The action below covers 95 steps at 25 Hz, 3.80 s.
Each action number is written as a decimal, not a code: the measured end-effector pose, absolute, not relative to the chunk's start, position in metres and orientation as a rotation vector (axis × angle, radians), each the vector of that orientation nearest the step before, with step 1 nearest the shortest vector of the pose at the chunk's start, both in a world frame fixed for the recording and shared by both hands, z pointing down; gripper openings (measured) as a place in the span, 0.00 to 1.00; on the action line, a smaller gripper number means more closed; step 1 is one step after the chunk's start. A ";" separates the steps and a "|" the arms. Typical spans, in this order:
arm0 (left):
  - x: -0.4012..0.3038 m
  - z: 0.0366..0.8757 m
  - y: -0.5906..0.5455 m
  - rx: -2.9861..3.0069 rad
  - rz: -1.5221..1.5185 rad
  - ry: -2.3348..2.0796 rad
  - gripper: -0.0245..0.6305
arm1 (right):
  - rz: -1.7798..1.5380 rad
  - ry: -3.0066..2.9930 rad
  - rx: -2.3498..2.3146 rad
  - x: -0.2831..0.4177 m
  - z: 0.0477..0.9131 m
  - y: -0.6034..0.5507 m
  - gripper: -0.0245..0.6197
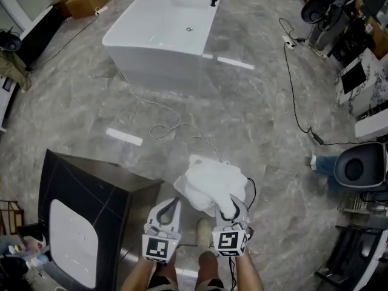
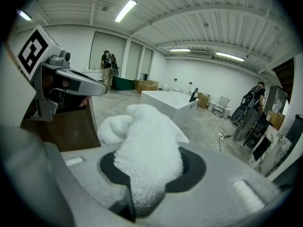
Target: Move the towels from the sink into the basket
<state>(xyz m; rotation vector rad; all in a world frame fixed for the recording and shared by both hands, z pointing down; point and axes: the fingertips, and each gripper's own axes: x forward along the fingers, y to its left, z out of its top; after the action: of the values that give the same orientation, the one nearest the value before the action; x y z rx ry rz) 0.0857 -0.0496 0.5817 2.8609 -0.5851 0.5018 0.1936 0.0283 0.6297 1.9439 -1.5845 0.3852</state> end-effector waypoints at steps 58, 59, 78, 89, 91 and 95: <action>0.079 0.751 -0.063 2.833 0.589 -0.579 0.05 | 0.706 -1.664 1.937 0.175 0.853 0.013 0.57; 0.079 0.739 -0.065 2.835 0.579 -0.585 0.05 | 0.695 -1.672 1.956 0.176 0.838 0.011 0.56; 0.071 0.462 -0.066 3.010 0.372 -0.673 0.05 | 0.382 -1.771 2.255 0.181 0.493 -0.013 0.24; 0.031 0.334 -0.020 3.023 0.228 -0.754 0.05 | 0.213 -1.864 2.254 0.133 0.361 0.026 0.12; 0.022 0.322 -0.016 3.056 0.215 -0.774 0.05 | 0.183 -1.885 2.249 0.126 0.345 0.031 0.10; 0.000 0.317 -0.005 3.120 0.226 -0.816 0.05 | 0.153 -1.914 2.235 0.113 0.327 0.045 0.04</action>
<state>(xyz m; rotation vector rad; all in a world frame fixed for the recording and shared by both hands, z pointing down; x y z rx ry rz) -0.0002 -0.0052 0.3168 3.1198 -0.8161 0.2264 0.1134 0.0454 0.3266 2.2352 -1.9141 0.1533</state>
